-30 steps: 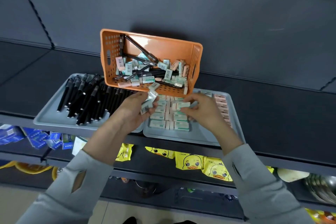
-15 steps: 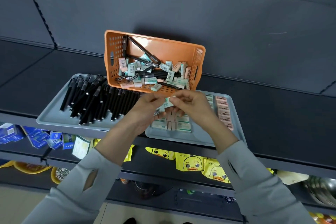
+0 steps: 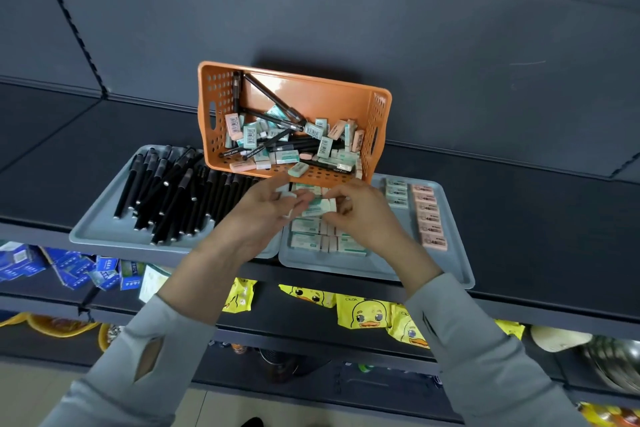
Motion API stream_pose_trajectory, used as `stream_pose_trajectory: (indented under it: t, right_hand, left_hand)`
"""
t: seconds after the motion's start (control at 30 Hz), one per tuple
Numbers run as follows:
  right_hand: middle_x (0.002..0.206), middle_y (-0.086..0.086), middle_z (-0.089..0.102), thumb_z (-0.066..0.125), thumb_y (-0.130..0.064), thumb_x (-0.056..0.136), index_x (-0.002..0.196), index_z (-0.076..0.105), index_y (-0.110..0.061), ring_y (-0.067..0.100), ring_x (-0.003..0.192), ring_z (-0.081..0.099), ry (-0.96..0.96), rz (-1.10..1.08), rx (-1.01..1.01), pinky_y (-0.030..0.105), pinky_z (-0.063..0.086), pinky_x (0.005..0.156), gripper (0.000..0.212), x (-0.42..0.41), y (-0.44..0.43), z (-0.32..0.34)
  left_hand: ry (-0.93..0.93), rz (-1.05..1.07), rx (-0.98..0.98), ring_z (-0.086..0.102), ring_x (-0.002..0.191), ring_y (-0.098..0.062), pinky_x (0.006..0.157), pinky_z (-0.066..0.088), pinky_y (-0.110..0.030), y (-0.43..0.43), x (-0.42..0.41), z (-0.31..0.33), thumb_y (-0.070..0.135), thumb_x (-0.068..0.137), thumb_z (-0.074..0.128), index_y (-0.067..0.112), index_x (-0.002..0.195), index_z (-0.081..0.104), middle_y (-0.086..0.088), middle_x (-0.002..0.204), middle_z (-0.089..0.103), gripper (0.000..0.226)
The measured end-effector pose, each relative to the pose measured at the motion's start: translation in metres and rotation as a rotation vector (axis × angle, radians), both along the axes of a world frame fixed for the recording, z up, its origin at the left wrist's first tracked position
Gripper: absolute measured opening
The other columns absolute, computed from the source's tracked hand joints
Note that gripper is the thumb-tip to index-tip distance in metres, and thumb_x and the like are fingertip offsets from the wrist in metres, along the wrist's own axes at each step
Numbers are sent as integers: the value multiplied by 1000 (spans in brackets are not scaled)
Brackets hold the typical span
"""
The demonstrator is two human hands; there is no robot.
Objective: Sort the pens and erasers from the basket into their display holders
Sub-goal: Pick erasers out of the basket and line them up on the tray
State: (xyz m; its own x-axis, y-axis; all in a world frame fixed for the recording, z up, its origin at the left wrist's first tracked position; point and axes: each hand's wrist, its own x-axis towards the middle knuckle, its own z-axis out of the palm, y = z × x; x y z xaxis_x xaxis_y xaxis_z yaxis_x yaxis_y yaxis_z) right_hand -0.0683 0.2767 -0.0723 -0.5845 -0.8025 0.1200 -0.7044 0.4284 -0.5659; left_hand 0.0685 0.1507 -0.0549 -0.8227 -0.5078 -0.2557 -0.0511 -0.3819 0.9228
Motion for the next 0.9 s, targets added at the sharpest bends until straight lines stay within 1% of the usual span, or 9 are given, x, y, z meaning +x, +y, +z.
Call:
stream_pose_trajectory:
  t: [0.17,0.37,0.47,0.57,0.63,0.7,0.77,0.83,0.9]
  right_hand:
    - [107,8,61,71,-28,88,113,72,-10,25,99,58,357,70,31,38,50,83,31,1,-7,-10]
    - [101,5,64,71,-19,88,121,69,-16,23,91,61,350,26,-113,37,52,78,34,7,-9,-8]
    - [89,-9,62,72,-27,87,103,75,-23,2,73,55,149,62,-292,27,48,69,17,17,-10,6]
    - [101,-5,66,77,-34,81,108,73,-21,4,86,57,15,200,-226,22,47,76,31,27,-10,16]
    - [106,-3,70,75,-28,84,112,73,-20,8,94,61,1,169,-213,25,50,82,29,23,-8,15]
    - [106,-3,74,69,-19,90,111,74,-18,9,92,68,-132,42,-293,29,55,86,21,15,-3,12]
    - [106,1,74,61,-8,95,108,74,-12,12,82,72,-461,-89,-391,30,59,82,19,7,6,12]
    - [107,6,72,55,-1,97,105,72,-6,14,78,73,-794,-129,-468,25,59,75,19,2,15,14]
    - [107,10,72,53,-4,98,105,71,-5,19,83,72,-927,-111,-484,25,59,78,20,-2,24,17]
  left_hand:
    - [22,46,78,67,105,-30,85,58,-34,-3,8,-4,-1,98,48,-8,134,44,-24,118,65,38]
    - [19,134,306,67,107,-31,87,57,-37,-4,1,-4,14,100,50,-3,124,58,-21,114,68,30]
    - [31,67,328,66,106,-27,90,55,-37,1,-4,1,29,103,43,-2,121,59,-19,118,67,39]
    - [77,-54,344,69,99,-22,76,59,-32,7,-11,3,46,103,27,1,123,58,-16,115,68,58]
    - [78,-73,313,68,103,-22,79,58,-29,10,-15,2,47,103,26,2,122,57,-16,115,68,59]
    - [98,-73,268,64,112,-23,89,55,-28,11,-18,-2,40,104,31,1,127,55,-15,121,66,51]
    - [118,-83,205,63,115,-21,94,53,-28,12,-20,-7,24,104,41,2,132,51,-14,125,64,38]
    - [79,-76,10,66,108,-15,95,52,-26,16,-23,-11,9,100,48,3,129,56,-10,124,64,31]
    - [33,-20,-172,69,96,-9,90,54,-24,21,-27,-13,1,95,56,7,119,65,-7,116,66,27]
